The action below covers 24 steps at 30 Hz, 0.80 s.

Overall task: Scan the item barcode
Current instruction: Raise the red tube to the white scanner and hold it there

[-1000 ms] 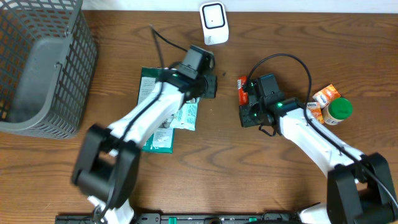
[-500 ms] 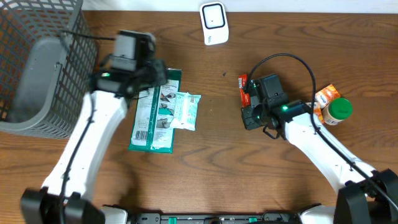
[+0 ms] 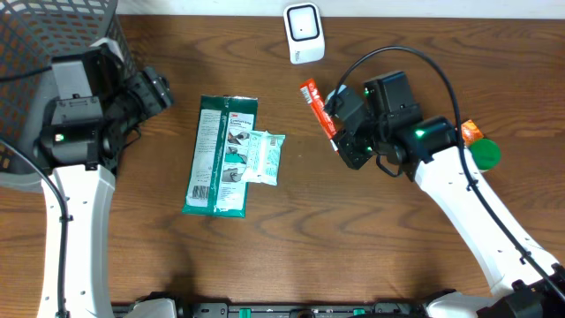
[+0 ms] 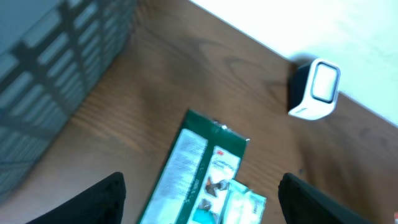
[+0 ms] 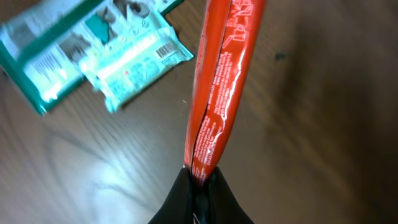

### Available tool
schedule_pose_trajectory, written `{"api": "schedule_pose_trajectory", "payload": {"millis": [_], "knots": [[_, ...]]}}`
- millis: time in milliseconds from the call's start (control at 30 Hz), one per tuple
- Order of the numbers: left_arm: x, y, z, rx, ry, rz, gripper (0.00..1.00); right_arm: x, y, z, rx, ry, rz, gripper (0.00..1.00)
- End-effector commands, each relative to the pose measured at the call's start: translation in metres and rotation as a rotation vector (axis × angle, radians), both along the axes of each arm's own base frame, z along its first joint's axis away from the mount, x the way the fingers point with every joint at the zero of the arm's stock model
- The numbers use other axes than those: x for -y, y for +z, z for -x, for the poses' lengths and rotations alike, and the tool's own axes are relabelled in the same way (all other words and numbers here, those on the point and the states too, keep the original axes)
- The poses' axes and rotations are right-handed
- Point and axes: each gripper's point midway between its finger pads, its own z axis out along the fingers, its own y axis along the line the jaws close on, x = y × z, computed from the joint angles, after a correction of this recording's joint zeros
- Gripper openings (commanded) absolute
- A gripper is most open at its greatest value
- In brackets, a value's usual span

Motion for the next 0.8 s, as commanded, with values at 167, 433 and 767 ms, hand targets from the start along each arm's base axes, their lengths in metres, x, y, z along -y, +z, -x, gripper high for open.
{"api": "schedule_pose_trajectory", "payload": {"millis": [167, 433, 767], "knots": [[-0.003, -0.004, 0.004, -0.02, 0.005, -0.003, 0.82, 0.002, 0.031, -0.037, 0.362, 0.132, 0.281, 0.01], [-0.003, -0.004, 0.004, -0.02, 0.005, -0.003, 0.82, -0.007, 0.048, -0.056, 0.536, 0.272, 0.376, 0.01], [-0.003, -0.004, 0.004, -0.02, 0.005, -0.003, 0.82, 0.001, 0.082, -0.102, 0.793, 0.251, 0.588, 0.01]]}}
